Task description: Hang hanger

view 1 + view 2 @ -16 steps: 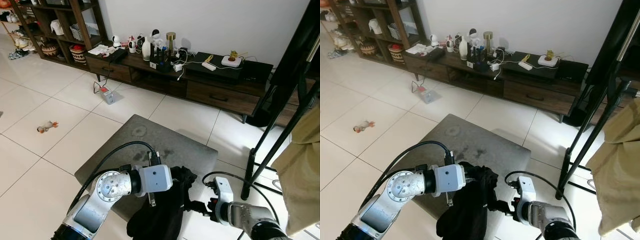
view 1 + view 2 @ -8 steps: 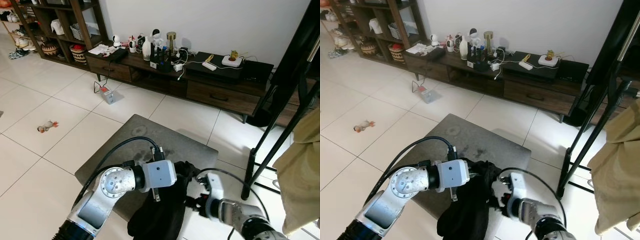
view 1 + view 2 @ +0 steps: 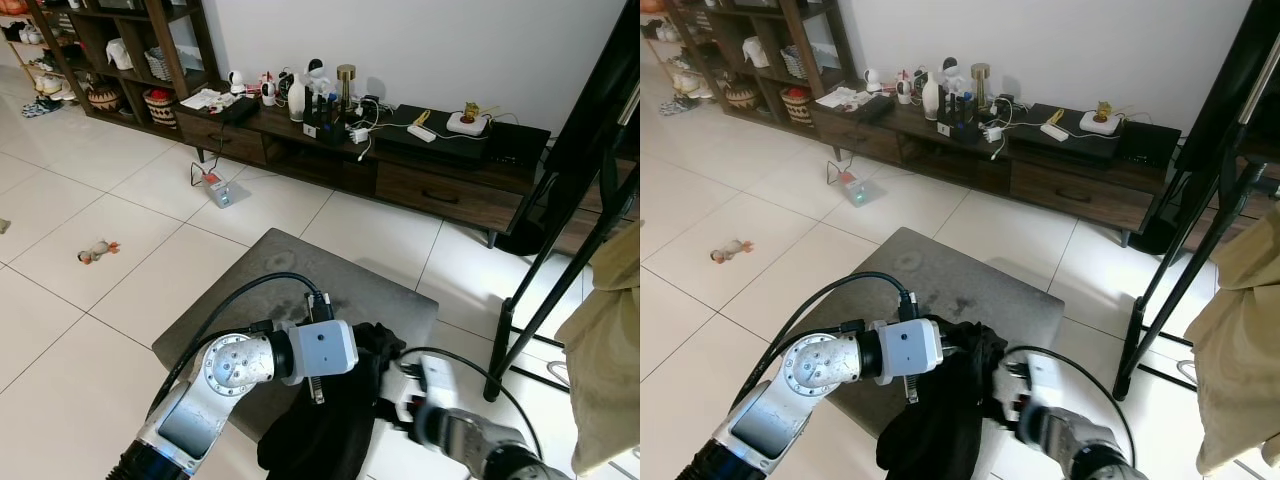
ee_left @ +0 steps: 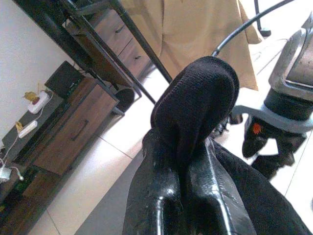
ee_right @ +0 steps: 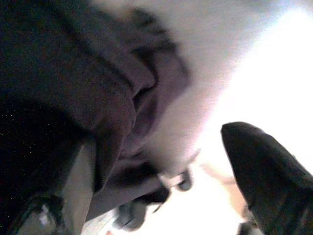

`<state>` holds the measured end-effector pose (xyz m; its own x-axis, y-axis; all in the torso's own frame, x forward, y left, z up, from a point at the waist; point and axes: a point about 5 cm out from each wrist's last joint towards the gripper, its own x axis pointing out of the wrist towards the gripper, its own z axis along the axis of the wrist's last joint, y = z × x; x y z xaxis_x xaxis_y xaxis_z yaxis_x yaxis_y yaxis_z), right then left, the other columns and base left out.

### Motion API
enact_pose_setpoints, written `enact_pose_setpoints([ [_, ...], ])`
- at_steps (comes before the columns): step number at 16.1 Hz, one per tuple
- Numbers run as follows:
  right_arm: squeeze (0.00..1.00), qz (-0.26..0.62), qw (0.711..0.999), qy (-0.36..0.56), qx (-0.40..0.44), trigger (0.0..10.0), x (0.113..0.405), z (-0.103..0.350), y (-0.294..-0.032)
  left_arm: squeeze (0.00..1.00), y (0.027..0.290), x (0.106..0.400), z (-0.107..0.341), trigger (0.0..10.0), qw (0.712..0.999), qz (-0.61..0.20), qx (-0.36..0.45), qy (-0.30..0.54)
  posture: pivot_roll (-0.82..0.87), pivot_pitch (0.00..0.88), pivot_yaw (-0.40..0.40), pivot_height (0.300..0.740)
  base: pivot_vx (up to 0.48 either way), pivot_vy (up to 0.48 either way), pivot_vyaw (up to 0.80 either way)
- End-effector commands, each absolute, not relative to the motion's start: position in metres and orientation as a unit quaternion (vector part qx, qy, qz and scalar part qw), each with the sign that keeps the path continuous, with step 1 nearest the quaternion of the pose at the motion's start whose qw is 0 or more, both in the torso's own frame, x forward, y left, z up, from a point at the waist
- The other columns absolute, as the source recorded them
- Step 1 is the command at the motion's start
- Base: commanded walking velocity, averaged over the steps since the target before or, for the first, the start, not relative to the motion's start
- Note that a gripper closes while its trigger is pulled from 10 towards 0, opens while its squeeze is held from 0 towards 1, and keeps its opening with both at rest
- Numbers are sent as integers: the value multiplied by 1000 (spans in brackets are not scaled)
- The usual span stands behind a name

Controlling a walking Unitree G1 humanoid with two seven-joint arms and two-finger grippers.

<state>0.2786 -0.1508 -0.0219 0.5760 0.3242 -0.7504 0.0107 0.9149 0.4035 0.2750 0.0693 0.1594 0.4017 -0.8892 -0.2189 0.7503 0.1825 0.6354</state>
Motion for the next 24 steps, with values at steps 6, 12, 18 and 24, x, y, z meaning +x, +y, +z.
enact_pose_setpoints([
  [6,0,42,867,408,285,10000,286,-16,-152,0,66,274,170,0,754,-541,354,-118,26,124,35,740,0,0,0],
  [12,0,33,860,370,350,10000,295,-9,-145,0,67,273,169,0,755,-540,352,-118,31,128,35,740,0,0,0],
  [18,0,31,867,436,237,10000,286,-18,-143,0,67,274,169,0,755,-541,352,-115,34,126,35,740,0,0,0],
  [24,0,-31,866,448,221,0,281,-24,-151,0,66,274,171,0,756,-539,353,-118,40,125,35,740,0,0,0],
])
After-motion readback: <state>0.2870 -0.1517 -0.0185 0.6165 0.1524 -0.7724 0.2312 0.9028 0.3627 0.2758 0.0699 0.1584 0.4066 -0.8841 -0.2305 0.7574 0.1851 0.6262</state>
